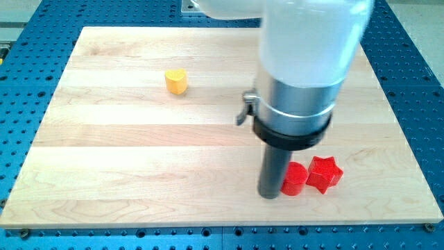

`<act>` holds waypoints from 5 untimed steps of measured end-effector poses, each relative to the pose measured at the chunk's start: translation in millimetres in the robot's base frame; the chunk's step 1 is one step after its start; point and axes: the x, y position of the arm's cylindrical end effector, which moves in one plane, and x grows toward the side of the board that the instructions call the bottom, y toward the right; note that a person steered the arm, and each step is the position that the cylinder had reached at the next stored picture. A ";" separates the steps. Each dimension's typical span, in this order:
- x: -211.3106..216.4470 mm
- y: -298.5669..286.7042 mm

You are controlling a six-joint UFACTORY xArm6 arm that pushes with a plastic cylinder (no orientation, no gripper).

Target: Move the yellow blocks into the red blocks

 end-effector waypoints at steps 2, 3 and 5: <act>-19.2 -22.0; -66.2 -2.7; -163.8 -71.8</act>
